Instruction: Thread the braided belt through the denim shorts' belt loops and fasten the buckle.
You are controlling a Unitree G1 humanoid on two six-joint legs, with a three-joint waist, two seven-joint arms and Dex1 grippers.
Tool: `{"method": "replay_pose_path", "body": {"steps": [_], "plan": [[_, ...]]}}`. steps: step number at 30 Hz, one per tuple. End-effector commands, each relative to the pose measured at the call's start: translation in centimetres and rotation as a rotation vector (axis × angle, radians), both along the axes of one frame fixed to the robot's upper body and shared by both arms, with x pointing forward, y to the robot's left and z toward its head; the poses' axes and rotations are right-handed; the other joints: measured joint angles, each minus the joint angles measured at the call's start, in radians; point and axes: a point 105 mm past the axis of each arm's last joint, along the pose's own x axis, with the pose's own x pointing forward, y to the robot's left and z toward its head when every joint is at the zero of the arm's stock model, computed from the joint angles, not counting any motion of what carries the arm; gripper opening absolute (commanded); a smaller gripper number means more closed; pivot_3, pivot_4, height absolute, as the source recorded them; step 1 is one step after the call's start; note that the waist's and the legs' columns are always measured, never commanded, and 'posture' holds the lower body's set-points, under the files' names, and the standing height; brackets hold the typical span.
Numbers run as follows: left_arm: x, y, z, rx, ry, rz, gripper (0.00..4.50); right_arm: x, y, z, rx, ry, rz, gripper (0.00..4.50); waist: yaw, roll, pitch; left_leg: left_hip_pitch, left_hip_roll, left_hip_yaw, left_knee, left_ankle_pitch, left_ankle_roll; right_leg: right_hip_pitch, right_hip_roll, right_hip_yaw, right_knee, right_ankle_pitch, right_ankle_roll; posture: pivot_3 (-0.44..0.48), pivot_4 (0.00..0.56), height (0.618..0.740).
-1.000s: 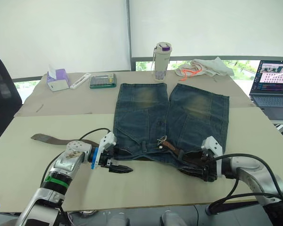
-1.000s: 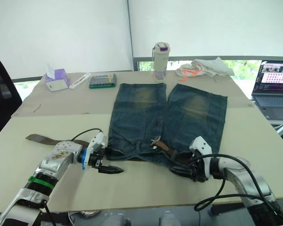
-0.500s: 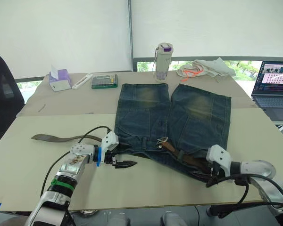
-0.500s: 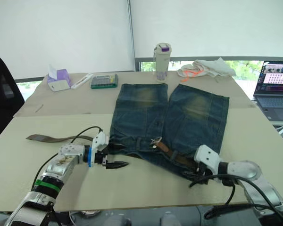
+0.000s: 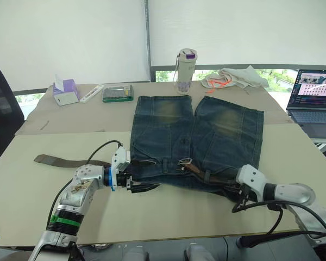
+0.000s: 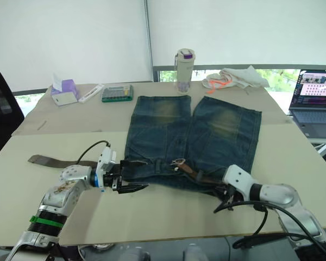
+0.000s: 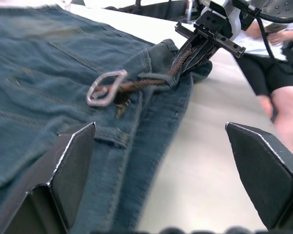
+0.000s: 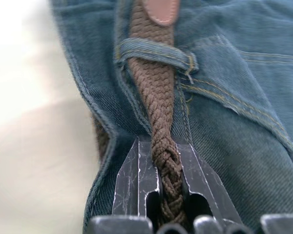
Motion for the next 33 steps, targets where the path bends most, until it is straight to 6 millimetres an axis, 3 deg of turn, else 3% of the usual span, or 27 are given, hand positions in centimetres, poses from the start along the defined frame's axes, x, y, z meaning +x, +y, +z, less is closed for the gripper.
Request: {"method": "replay_pose_path", "body": {"steps": [1,8,14,21,27,31,33], "plan": [[-0.1,1.1,2.3,0.008,-0.099,0.036,4.5,2.0,-2.0,-0.4,-0.102,-0.044,-0.098,0.04,0.001,0.0,0.0,0.0,0.0,0.0,0.0,0.0,0.0,0.0,0.0,0.0,0.0,0.0,0.0,0.0,0.15,0.74],[1.0,1.7,3.1,0.021,-0.137,0.088,4.5,6.4,-2.6,-0.5,-0.081,-0.065,-0.231,0.04,0.002,-0.003,0.001,0.001,0.0,0.0,0.0,0.0,0.0,0.002,0.0,0.0,-0.001,0.001,-0.003,0.0,0.15,0.74],[1.4,1.0,3.3,0.008,-0.144,0.091,4.5,9.5,-3.7,0.1,-0.055,-0.095,-0.341,0.04,0.0,-0.005,0.002,0.001,-0.001,0.0,0.0,0.0,0.0,0.001,0.0,0.0,-0.001,0.002,-0.003,0.0,0.15,0.74],[1.7,0.8,3.0,-0.002,-0.131,0.092,4.5,11.0,-5.3,0.8,-0.049,-0.165,-0.385,0.04,0.005,-0.004,0.002,0.0,-0.001,0.0,0.0,0.0,0.0,0.001,-0.002,0.0,-0.001,0.002,-0.004,0.0,0.15,0.74],[1.4,1.1,2.9,-0.003,-0.116,0.093,4.5,8.3,-4.9,0.1,-0.072,-0.136,-0.176,0.04,0.008,-0.004,0.003,0.0,-0.001,0.0,-0.001,0.0,0.0,0.002,-0.002,-0.001,-0.003,0.002,-0.003,0.0,0.15,0.74],[1.0,2.0,2.2,0.016,-0.096,0.105,4.5,4.5,-3.8,1.1,0.032,-0.086,0.001,0.04,0.005,-0.003,0.003,0.0,-0.001,-0.002,-0.002,0.0,0.0,0.004,-0.001,-0.002,-0.006,0.002,-0.003,0.0,0.15,0.74],[0.9,2.3,2.0,0.021,-0.089,0.113,4.5,3.4,-4.4,1.2,0.038,-0.044,0.002,0.04,0.004,-0.001,0.004,0.001,0.0,-0.002,-0.002,0.0,0.0,0.005,-0.001,-0.002,-0.007,0.002,-0.003,0.0,0.15,0.74]]}}
